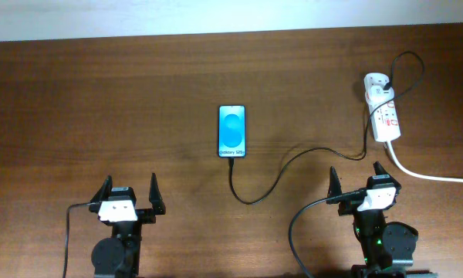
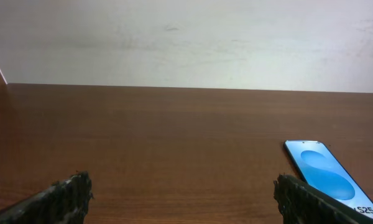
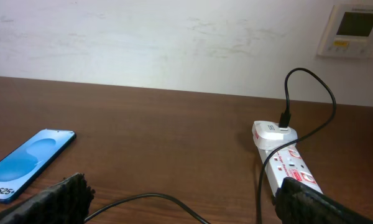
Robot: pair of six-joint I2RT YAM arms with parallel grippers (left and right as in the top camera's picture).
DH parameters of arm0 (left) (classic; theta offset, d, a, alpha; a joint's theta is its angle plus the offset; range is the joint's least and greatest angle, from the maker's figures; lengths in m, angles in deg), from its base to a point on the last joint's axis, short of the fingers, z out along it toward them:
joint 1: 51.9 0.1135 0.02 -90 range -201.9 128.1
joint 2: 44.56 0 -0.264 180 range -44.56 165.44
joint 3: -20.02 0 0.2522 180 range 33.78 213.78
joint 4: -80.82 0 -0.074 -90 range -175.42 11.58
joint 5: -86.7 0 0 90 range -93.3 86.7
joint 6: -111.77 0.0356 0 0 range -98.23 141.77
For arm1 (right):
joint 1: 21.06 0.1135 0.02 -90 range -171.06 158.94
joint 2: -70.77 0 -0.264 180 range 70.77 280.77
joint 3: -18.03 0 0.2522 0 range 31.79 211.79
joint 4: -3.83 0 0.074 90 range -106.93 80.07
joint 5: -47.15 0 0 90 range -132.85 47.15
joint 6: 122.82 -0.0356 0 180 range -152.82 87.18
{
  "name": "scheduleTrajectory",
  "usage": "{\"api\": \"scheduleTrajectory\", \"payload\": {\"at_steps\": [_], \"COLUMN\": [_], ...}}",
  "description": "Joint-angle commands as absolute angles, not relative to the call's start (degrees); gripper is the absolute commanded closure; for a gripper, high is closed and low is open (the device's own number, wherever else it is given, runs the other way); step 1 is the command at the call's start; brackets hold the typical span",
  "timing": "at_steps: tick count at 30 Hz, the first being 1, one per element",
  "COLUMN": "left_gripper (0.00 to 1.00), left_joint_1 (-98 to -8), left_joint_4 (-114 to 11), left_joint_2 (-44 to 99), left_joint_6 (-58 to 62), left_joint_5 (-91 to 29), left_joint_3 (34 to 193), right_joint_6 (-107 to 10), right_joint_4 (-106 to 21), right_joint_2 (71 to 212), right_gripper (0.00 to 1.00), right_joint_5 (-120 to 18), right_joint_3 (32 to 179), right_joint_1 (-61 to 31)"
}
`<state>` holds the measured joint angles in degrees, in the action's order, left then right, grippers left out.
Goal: Plug charger to phone and switch on socket
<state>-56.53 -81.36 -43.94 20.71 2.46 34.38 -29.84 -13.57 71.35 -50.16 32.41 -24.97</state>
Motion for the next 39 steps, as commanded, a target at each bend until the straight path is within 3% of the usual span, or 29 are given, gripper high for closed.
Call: {"api": "scheduleTrajectory", "payload": {"at_steps": [1,39], "left_gripper": [0.01,0.01], "left_joint_1": [-56.1,-56.1], "left_joint_4": [-80.7,-80.9], "left_joint_2": [-44.3,-44.3], "left_joint_6": [21.4,21.4], "left_joint_5": [1.4,1.4], "left_joint_3": [34.3,34.3], "right_joint_6": [-30.3,-33.1], "right_joint_4": [-14.0,-14.5], "right_joint_2": [71.0,71.0], "right_gripper": [0.02,0.02], "right_joint_5": [-50.1,-46.4], "right_joint_3": [32.1,32.1], "right_joint_1": [-24.5,-24.4]}}
